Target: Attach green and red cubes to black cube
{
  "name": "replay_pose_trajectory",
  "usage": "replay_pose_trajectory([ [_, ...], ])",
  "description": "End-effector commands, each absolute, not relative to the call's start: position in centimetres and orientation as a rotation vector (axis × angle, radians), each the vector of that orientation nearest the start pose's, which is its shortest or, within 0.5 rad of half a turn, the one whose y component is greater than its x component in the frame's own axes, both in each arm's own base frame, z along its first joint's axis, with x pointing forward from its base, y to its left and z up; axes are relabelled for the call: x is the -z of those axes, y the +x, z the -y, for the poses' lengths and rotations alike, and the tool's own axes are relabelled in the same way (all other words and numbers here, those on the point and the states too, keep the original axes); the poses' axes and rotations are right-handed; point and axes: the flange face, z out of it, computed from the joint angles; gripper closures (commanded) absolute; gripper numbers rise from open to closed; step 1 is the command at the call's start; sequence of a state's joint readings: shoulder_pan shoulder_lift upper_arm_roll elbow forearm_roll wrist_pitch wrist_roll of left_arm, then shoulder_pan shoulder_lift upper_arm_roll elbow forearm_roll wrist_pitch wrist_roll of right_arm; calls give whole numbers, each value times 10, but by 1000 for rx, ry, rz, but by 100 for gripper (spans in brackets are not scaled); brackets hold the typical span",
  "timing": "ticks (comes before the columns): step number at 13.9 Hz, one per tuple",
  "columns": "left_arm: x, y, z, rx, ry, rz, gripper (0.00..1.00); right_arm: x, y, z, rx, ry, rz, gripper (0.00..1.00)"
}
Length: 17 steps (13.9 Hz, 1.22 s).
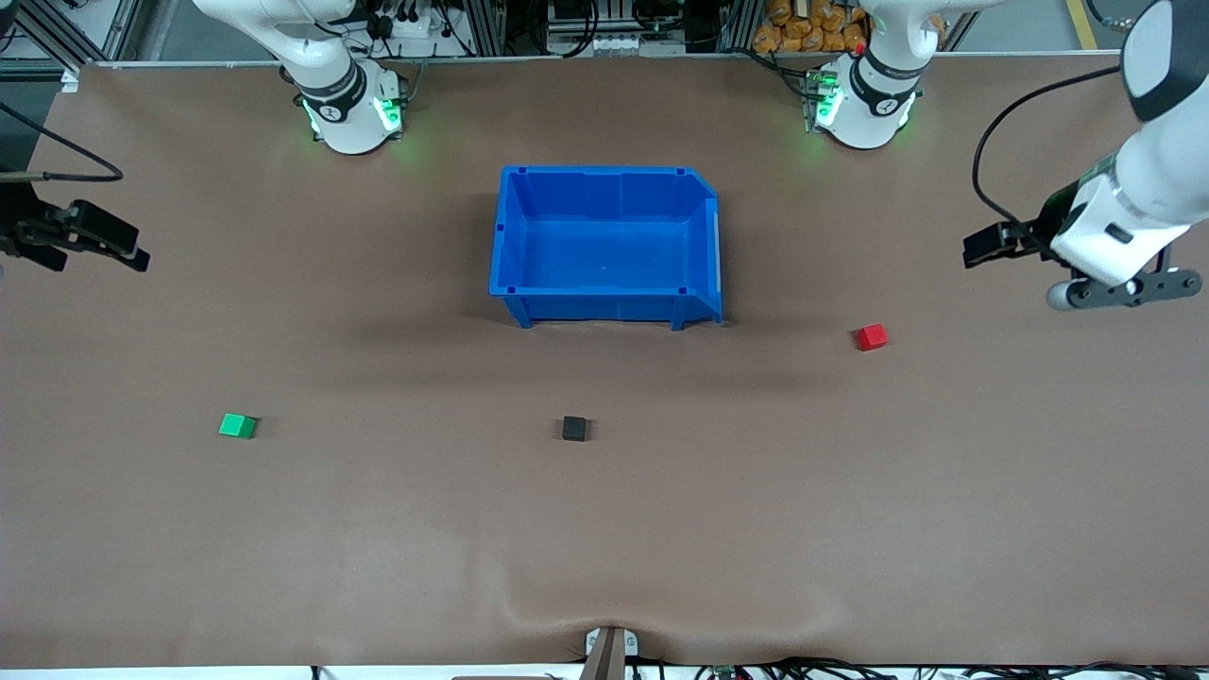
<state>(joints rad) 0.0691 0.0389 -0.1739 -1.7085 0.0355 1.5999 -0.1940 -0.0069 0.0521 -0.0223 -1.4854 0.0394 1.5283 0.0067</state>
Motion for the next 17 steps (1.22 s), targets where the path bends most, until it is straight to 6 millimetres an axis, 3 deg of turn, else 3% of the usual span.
replay_pose_trajectory([
  [1,-520,567,53,-236,-3083,143,0,-630,572,12,-13,-3099,-35,0],
  [9,-427,567,54,-108,-3103,174,0,-612,588,14,9,-3086,-50,0],
  [17,-323,565,56,-174,-3111,218,2,-609,592,14,14,-3083,-51,0],
])
